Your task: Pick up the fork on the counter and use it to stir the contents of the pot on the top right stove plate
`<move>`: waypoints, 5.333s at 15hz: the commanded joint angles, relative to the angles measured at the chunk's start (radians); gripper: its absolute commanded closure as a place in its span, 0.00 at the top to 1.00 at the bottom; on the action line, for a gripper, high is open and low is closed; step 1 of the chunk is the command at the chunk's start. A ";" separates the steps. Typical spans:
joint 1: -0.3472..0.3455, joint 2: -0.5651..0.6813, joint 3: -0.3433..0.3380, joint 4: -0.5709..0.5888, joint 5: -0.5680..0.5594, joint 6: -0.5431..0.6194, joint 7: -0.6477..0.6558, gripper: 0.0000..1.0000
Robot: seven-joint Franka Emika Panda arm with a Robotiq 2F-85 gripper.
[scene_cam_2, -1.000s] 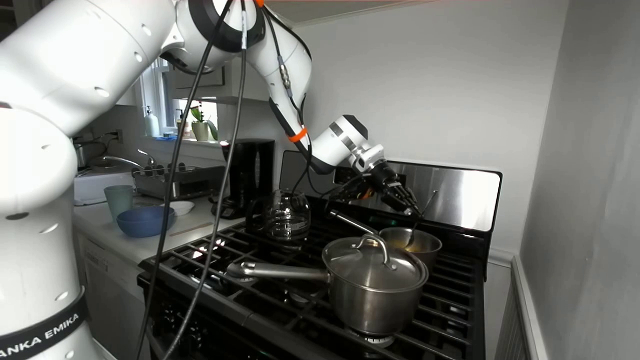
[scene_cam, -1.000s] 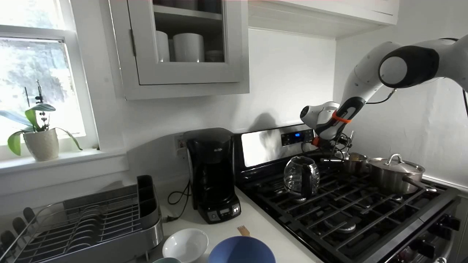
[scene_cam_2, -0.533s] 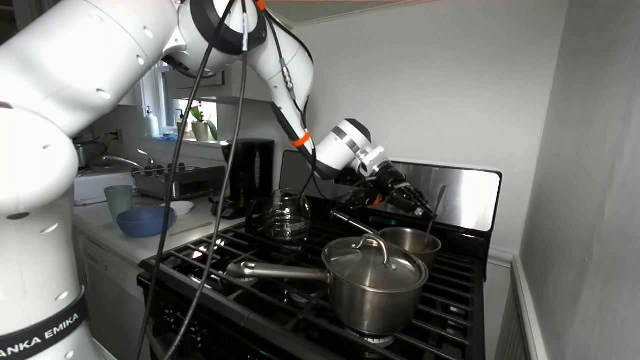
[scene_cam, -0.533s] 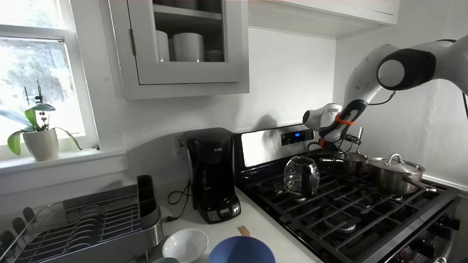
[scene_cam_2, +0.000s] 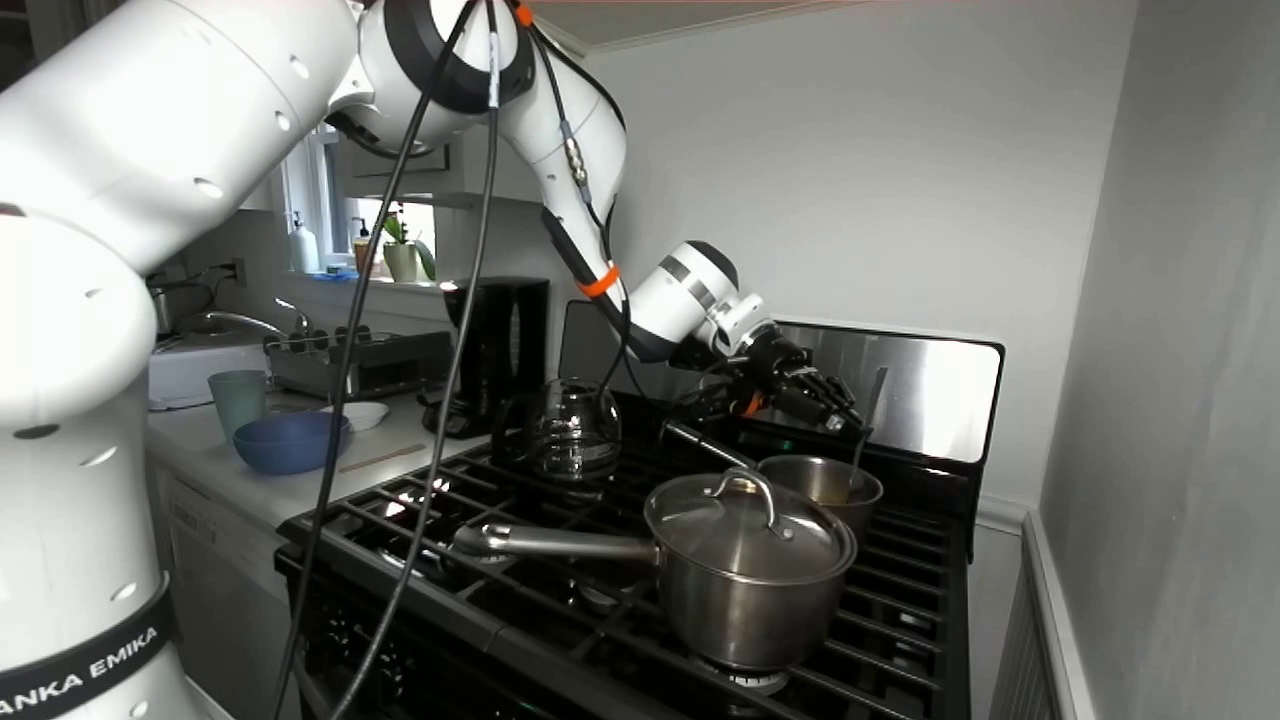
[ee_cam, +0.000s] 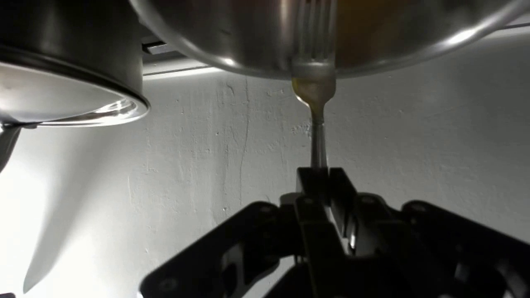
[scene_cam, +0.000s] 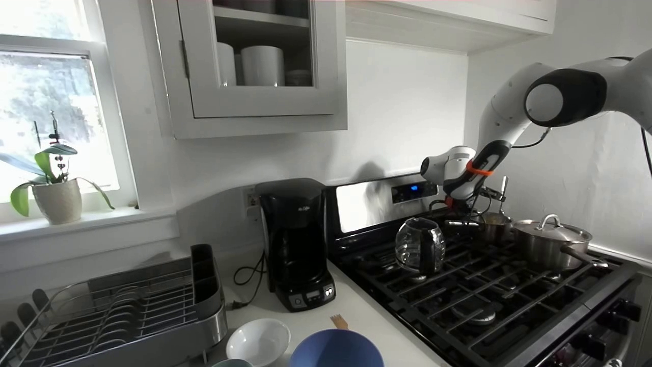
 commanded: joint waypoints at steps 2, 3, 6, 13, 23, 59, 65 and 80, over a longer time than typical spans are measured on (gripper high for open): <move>0.002 -0.010 0.021 -0.001 -0.052 0.051 0.114 0.03; 0.005 0.001 0.020 0.006 -0.060 0.046 0.133 0.03; 0.001 0.012 0.029 0.006 -0.070 0.030 0.139 0.03; -0.002 -0.003 0.050 -0.027 -0.057 -0.024 -0.030 0.03; -0.023 -0.053 0.089 -0.086 -0.049 0.032 -0.270 0.03; -0.095 -0.619 0.109 -0.547 0.105 0.508 -0.410 0.03; -0.083 -0.756 0.121 -0.653 0.376 0.555 -0.842 0.03; 0.004 -0.855 0.265 -0.720 0.681 0.393 -1.469 0.14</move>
